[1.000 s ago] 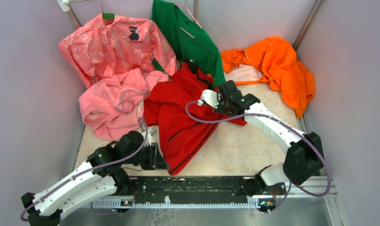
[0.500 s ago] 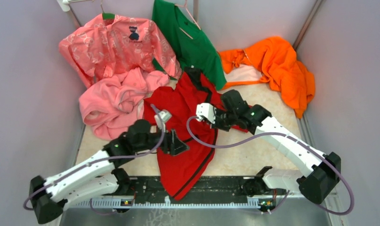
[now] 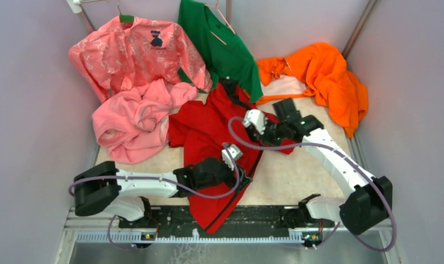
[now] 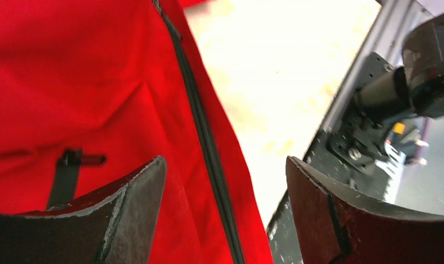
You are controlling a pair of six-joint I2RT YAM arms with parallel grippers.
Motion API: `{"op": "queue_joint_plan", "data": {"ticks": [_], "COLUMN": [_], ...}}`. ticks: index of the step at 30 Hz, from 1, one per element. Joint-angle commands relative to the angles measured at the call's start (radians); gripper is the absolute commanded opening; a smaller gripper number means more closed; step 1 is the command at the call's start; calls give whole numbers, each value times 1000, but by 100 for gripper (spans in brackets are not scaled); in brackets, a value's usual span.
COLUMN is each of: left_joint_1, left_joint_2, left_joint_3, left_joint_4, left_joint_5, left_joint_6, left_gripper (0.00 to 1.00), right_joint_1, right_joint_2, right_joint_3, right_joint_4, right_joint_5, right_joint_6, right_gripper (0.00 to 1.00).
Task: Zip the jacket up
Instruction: Zip the zipper on the jacket.
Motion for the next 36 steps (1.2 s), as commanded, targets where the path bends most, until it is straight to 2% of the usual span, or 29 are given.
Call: {"op": "queue_joint_plan", "data": {"ticks": [1,2,4,7,11,14,17,20,26,28,31,33,34,36], "left_joint_1": [-55,-58,-58,-59,-59,-57,-46,-10,52,64,88,95,97,101], "left_joint_2": [85,109,153,198,203,187,179,187,213,217,240,256,266,285], "left_joint_3": [152,181,207,190,165,142,119,108,98,90,94,99,105,123], "left_joint_4": [28,3,-15,15,21,24,46,65,104,125,150,165,169,177], "left_joint_5": [-210,-231,-291,-349,-395,-405,-385,-317,-196,-173,-106,-78,-72,-63], "left_joint_6": [174,181,155,97,19,-29,-76,-129,-180,-178,-174,-160,-148,-120], "left_gripper": [84,85,88,92,91,89,87,85,82,83,89,93,94,95], "right_joint_1": [-205,-212,-212,-212,-219,-234,-261,-291,-349,-376,-421,-440,-447,-450], "right_joint_2": [15,9,-14,-43,-49,-102,-140,-104,94,150,189,198,202,216], "right_joint_3": [95,74,20,-43,-102,-143,-191,-226,-182,-171,-169,-179,-187,-192], "right_joint_4": [-141,-144,-93,52,248,305,337,365,384,385,411,438,461,486], "right_joint_5": [-307,-323,-357,-360,-157,-99,-92,-177,-319,-394,-524,-617,-668,-764], "right_joint_6": [-93,-99,-58,107,375,483,559,614,699,702,745,769,787,809], "right_gripper": [25,34,44,47,52,64,81,81,73,61,33,18,13,11]}}
